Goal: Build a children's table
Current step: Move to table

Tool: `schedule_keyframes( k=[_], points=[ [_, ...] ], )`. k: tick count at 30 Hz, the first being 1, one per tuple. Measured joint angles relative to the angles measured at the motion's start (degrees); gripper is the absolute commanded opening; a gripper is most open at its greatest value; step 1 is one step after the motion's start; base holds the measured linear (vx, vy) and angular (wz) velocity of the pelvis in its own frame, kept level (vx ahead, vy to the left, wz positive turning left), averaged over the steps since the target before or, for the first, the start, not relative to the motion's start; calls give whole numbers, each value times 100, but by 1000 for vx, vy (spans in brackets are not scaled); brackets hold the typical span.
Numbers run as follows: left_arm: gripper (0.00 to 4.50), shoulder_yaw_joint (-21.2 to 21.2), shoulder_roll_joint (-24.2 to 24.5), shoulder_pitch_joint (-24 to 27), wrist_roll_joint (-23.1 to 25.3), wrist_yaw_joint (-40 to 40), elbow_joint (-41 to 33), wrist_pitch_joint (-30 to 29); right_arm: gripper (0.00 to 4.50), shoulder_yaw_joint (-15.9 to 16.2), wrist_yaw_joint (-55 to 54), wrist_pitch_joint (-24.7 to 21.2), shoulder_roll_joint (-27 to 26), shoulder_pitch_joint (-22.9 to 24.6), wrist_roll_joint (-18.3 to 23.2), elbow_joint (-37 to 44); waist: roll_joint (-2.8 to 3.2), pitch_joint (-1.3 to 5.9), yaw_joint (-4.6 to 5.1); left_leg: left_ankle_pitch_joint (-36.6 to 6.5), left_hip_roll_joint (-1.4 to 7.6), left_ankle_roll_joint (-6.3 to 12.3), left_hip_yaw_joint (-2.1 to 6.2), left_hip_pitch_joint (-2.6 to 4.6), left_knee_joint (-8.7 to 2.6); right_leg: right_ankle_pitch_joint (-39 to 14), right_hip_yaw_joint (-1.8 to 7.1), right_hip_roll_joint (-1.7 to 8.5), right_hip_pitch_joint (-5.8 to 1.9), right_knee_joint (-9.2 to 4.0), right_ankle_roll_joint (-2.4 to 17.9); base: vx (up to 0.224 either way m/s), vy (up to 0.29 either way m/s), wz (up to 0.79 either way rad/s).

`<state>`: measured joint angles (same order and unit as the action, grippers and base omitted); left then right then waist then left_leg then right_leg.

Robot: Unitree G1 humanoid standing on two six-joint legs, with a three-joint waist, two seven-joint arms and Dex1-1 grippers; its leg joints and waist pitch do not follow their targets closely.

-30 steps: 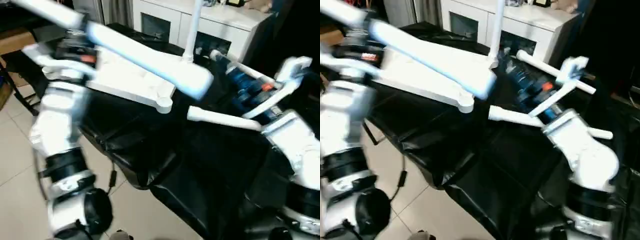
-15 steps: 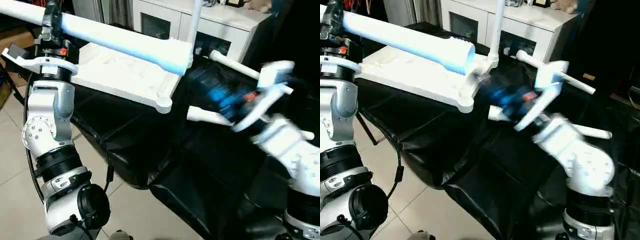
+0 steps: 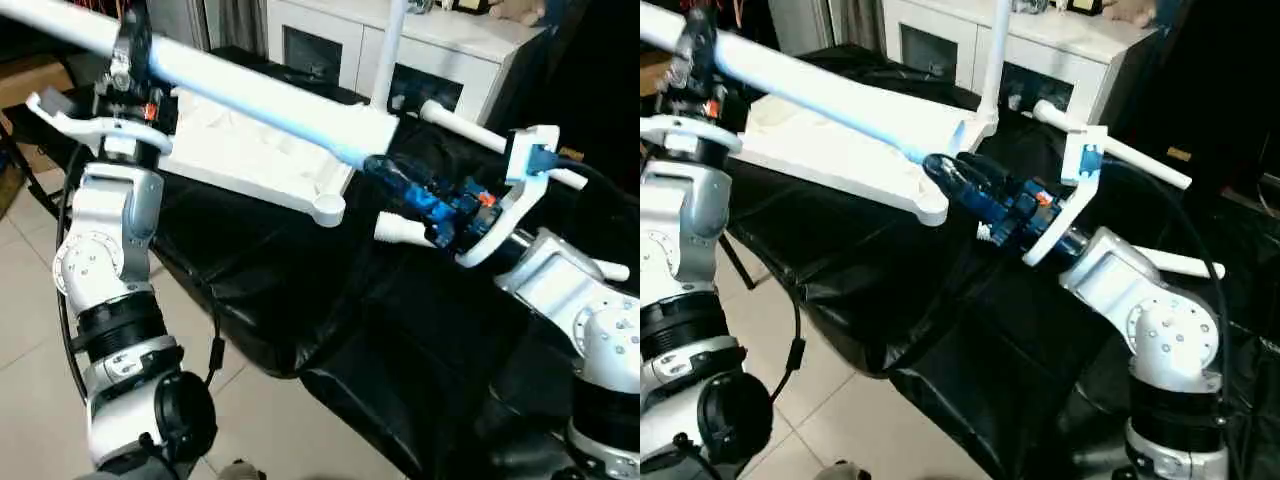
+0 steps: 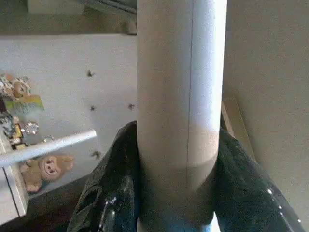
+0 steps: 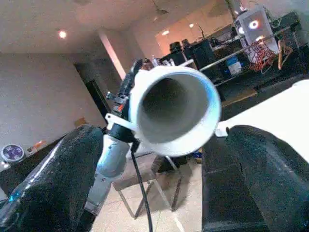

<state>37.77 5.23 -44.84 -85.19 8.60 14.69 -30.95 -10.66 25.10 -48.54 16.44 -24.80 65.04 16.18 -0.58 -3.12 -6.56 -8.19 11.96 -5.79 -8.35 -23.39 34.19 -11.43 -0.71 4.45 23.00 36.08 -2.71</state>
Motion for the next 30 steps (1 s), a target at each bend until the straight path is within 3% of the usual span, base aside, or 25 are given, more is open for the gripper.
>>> schedule_keyframes(
  k=[23, 30],
  points=[
    [167, -60, 2, 39, 239, 438, 217, 10, 450, 160, -3, 22, -224, 16, 20, 61, 0, 0, -1, 0, 0, -1, 0, 1, 0, 5, 1, 0, 0, 0, 4, 0, 0, 0],
    [167, -123, 27, 37, 407, 684, 298, 12, 381, 160, -47, 22, -280, 42, 7, 59, 0, 0, -4, 0, 0, -1, 0, 1, 0, 5, 0, 0, 0, 0, 4, 0, 0, 0]
  ],
)
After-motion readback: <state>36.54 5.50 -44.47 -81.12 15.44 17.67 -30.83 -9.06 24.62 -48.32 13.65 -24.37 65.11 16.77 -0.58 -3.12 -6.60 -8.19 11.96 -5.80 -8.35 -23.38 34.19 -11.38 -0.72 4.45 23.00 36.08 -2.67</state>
